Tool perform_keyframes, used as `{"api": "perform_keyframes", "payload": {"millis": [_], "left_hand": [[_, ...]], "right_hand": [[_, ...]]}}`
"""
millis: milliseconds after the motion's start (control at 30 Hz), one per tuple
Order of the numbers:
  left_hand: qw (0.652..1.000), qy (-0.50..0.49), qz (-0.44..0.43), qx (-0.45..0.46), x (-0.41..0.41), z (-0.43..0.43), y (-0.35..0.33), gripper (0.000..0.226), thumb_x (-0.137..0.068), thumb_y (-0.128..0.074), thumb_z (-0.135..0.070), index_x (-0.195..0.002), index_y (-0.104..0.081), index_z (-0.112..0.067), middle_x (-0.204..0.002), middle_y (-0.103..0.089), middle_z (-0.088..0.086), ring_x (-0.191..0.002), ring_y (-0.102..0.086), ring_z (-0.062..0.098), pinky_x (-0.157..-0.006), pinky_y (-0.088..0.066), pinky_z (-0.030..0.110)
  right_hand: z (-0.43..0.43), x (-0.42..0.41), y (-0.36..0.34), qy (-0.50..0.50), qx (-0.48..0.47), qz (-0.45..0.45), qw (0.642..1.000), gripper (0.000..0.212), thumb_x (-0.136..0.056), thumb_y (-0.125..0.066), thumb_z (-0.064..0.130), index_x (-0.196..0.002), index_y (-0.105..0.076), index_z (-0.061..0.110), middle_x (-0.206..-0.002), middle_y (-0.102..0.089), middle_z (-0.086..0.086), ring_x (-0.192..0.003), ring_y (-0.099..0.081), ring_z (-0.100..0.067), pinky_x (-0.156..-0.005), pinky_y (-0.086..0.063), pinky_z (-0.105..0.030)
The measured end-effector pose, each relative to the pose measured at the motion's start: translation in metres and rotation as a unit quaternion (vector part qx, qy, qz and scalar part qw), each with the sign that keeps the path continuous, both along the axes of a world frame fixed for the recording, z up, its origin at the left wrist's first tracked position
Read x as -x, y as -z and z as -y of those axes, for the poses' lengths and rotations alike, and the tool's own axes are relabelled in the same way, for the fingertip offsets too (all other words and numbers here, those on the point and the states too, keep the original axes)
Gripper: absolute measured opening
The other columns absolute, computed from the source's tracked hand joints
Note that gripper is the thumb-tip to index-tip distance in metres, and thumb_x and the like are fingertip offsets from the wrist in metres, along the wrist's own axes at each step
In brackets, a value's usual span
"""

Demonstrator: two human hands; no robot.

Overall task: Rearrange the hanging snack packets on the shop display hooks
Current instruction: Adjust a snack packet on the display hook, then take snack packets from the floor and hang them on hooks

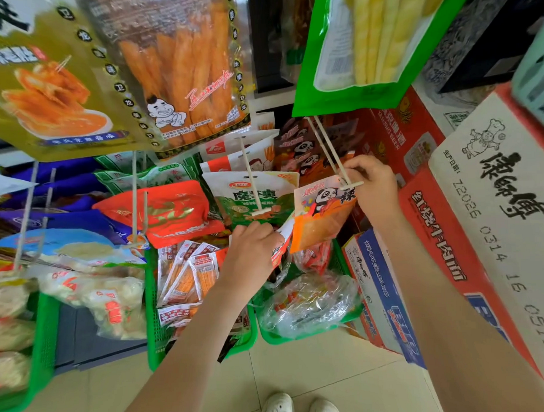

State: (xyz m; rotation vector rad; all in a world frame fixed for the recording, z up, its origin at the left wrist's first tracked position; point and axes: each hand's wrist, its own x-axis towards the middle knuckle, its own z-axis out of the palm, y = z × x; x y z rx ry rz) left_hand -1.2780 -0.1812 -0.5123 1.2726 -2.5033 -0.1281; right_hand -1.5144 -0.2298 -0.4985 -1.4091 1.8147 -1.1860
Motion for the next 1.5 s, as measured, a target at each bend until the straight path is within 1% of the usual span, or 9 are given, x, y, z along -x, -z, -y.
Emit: {"api": "perform_keyframes", "payload": {"millis": [200, 467, 533, 600, 700, 867, 1067, 1300, 1500], "left_hand": [[0.999, 0.022, 0.039, -0.008, 0.005, 0.002, 0.004, 0.047, -0.042, -0.083, 0.011, -0.078, -0.072, -0.017, -0.065, -0.055, -0.003, -0.061, -0.051, 0.02, -0.06, -0.015, 0.03], [0.997, 0.035, 0.06, -0.041, 0.004, 0.002, 0.002, 0.057, -0.048, -0.08, 0.011, -0.096, -0.072, -0.019, -0.07, -0.061, -0.004, -0.063, -0.054, 0.019, -0.062, -0.018, 0.029], [0.996, 0.033, 0.064, -0.058, 0.003, -0.003, 0.0, 0.066, -0.048, -0.077, 0.013, -0.106, -0.069, -0.019, -0.07, -0.06, -0.002, -0.063, -0.052, 0.021, -0.061, -0.018, 0.029], [0.994, 0.008, 0.059, -0.087, 0.006, -0.015, -0.01, 0.071, -0.053, -0.075, 0.012, -0.116, -0.062, -0.019, -0.075, -0.063, -0.002, -0.066, -0.052, 0.02, -0.063, -0.017, 0.028], [0.986, -0.047, 0.011, -0.16, 0.004, -0.033, -0.03, 0.056, -0.076, -0.065, 0.008, -0.125, -0.049, -0.014, -0.095, -0.064, 0.002, -0.083, -0.056, 0.023, -0.072, -0.022, 0.024], [0.981, -0.073, -0.064, -0.166, -0.031, -0.065, -0.078, 0.012, -0.072, -0.068, 0.002, -0.076, -0.061, -0.007, -0.061, -0.056, 0.008, -0.058, -0.055, 0.029, -0.06, -0.042, 0.036], [0.984, -0.087, -0.08, -0.13, -0.067, -0.096, -0.17, 0.008, -0.074, -0.06, -0.011, -0.073, -0.068, -0.008, -0.059, -0.058, 0.008, -0.06, -0.057, 0.028, -0.066, -0.034, 0.032], [0.982, -0.171, -0.049, -0.064, -0.147, -0.145, -0.287, 0.023, -0.091, -0.049, -0.021, -0.098, -0.065, -0.006, -0.082, -0.06, 0.017, -0.086, -0.053, 0.031, -0.077, -0.032, 0.037], [0.972, -0.221, -0.079, -0.004, -0.234, -0.18, -0.354, 0.014, -0.09, -0.056, -0.018, -0.093, -0.068, -0.014, -0.072, -0.065, 0.005, -0.073, -0.058, 0.025, -0.068, -0.041, 0.035]], "right_hand": [[0.021, -0.004, 0.006, 0.025, 0.016, -0.031, 0.999, 0.015, -0.084, -0.054, 0.011, -0.085, -0.067, 0.005, -0.09, -0.063, -0.013, -0.082, -0.062, -0.03, -0.074, -0.051, -0.047], [0.011, -0.012, 0.015, 0.073, 0.055, -0.014, 0.996, 0.031, -0.089, -0.054, 0.003, -0.119, -0.058, 0.005, -0.136, -0.044, -0.007, -0.125, -0.041, -0.013, -0.099, -0.032, -0.006], [-0.016, -0.02, 0.027, 0.112, 0.013, -0.013, 0.994, 0.045, -0.09, -0.05, -0.001, -0.133, -0.046, 0.012, -0.143, -0.036, -0.006, -0.133, -0.033, -0.016, -0.107, -0.029, -0.013], [-0.048, -0.041, 0.032, 0.071, -0.066, 0.015, 0.995, 0.046, -0.091, -0.049, 0.002, -0.133, -0.043, 0.018, -0.138, -0.041, -0.003, -0.127, -0.041, -0.019, -0.107, -0.039, -0.035], [-0.093, -0.075, 0.02, -0.094, -0.109, 0.019, 0.989, 0.03, -0.095, -0.045, 0.02, -0.123, -0.055, 0.015, -0.121, -0.059, -0.003, -0.112, -0.055, -0.02, -0.097, -0.045, -0.038], [-0.128, -0.088, -0.022, -0.177, 0.0, -0.174, 0.969, 0.033, -0.069, -0.065, 0.05, -0.086, -0.062, 0.022, -0.115, -0.053, 0.006, -0.115, -0.04, -0.013, -0.098, -0.021, -0.032], [-0.146, -0.14, -0.128, -0.277, 0.093, -0.293, 0.91, 0.009, -0.074, -0.061, 0.015, -0.066, -0.059, 0.016, -0.062, -0.059, 0.002, -0.07, -0.059, -0.024, -0.075, -0.02, -0.03], [-0.157, -0.218, -0.242, -0.351, 0.088, -0.263, 0.895, 0.037, -0.089, -0.059, 0.022, -0.06, -0.037, 0.028, -0.054, -0.035, 0.01, -0.071, -0.038, -0.016, -0.072, -0.012, -0.029], [-0.176, -0.311, -0.313, -0.327, 0.203, -0.299, 0.873, 0.019, -0.082, -0.061, 0.031, -0.065, -0.059, 0.023, -0.057, -0.051, 0.007, -0.072, -0.055, -0.019, -0.062, -0.006, -0.031]]}}
